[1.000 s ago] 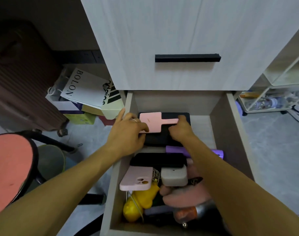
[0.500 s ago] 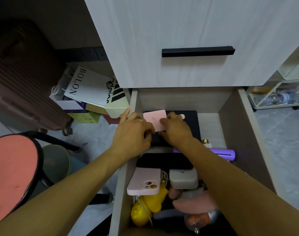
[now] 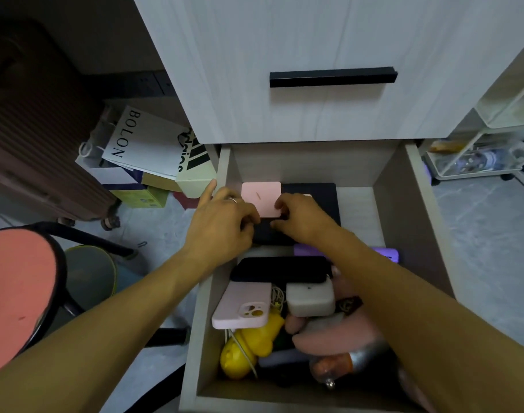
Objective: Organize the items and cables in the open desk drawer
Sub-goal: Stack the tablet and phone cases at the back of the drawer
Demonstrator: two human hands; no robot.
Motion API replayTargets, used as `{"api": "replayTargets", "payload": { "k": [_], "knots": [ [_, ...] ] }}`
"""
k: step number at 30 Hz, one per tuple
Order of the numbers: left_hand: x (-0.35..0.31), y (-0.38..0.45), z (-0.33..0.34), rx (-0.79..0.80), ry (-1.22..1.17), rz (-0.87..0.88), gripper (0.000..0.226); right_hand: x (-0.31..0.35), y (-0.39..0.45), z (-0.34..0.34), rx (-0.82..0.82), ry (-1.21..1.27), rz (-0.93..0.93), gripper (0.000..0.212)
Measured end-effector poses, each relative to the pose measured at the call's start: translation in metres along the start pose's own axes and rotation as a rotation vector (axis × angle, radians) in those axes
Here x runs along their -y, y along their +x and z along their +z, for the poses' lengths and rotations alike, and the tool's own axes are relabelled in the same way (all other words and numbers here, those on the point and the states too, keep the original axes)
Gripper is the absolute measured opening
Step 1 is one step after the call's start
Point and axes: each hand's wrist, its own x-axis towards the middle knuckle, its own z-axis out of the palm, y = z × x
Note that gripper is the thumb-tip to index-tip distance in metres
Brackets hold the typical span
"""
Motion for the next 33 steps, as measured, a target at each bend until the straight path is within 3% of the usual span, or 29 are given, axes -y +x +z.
{"api": "replayTargets", "payload": {
  "k": [4,8,11,18,21,25,28,33],
  "knots": [
    [-0.001,-0.001,-0.002,0.011,-0.013,-0.014,0.020,-0.006,-0.042,-0.026,0.143,-0.033,-0.078,0.031],
    [-0.009,-0.011,-0.002,0.031,0.003,-0.005,0.019,-0.014,-0.082,-0.039,0.369,-0.186,-0.079,0.040],
    [-0.014,-0.030,-0.004,0.020,-0.032,0.007,0.017,-0.015,-0.096,-0.039,0.340,-0.302,-0.091,0.048],
    [-0.019,-0.066,-0.007,0.022,-0.134,-0.022,0.019,-0.009,-0.103,-0.023,0.201,-0.521,-0.198,0.034],
    [-0.023,-0.072,-0.009,0.070,-0.098,-0.036,0.020,-0.019,-0.107,-0.024,0.136,-0.332,-0.133,0.030],
    [-0.024,-0.074,-0.012,0.004,-0.084,-0.035,0.024,-0.030,-0.108,-0.030,-0.091,-0.024,-0.138,0.021],
    [-0.026,-0.063,-0.013,-0.026,0.117,0.044,0.043,-0.027,-0.103,-0.043,-0.136,0.215,-0.088,0.017],
    [-0.034,-0.024,-0.002,0.130,0.425,0.088,0.088,-0.024,-0.081,-0.056,-0.064,0.542,0.169,0.019]
  ]
}}
